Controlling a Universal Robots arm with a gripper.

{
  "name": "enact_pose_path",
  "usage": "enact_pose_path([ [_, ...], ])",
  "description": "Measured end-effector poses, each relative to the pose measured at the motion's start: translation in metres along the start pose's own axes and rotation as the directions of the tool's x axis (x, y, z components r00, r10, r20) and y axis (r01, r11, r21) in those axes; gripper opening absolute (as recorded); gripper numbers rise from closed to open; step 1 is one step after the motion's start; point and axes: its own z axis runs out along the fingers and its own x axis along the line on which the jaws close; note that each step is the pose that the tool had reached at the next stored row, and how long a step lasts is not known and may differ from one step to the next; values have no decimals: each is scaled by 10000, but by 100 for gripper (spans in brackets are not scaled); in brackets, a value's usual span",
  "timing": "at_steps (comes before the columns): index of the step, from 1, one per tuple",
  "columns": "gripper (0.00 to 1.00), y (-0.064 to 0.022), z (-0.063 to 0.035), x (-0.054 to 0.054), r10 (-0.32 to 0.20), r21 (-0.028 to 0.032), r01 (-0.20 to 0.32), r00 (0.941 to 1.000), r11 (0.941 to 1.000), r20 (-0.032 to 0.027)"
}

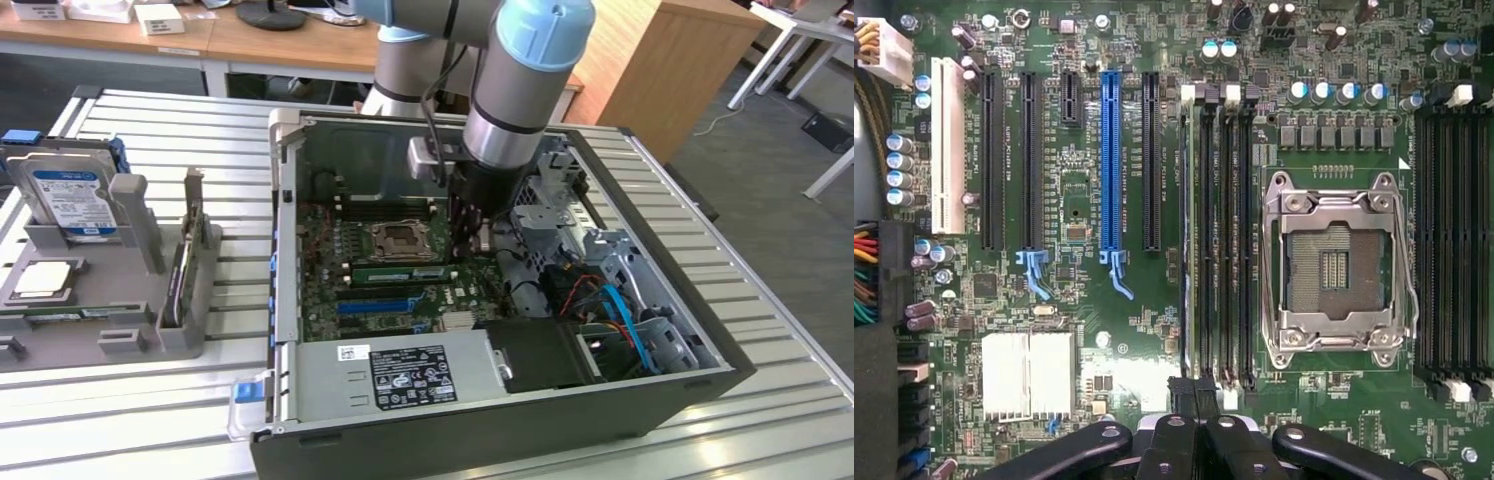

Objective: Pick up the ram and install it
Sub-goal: 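Press down the ram until it locks into place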

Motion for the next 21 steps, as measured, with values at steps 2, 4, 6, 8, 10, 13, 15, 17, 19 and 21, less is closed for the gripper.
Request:
enact_pose_path([
  [2,11,0,14,0,0,0,0,10000,10000,0],
  [4,11,0,26,0,1,0,-1,10000,10000,1],
  [6,11,0,28,1,3,0,-3,10000,10000,-2],
  [8,11,0,28,1,3,-1,-3,10000,10000,-2],
  [10,11,-1,32,-4,18,1,-18,10000,10000,3],
  [13,11,0,35,-24,157,1,-157,9999,9999,2],
  [15,11,0,35,-25,165,2,-165,9999,9999,2],
  [17,11,0,39,-25,186,2,-186,9998,9998,-2],
  [19,11,0,47,-25,248,3,-248,9997,9997,-1],
  [21,11,0,49,-24,276,2,-276,9996,9996,-5],
])
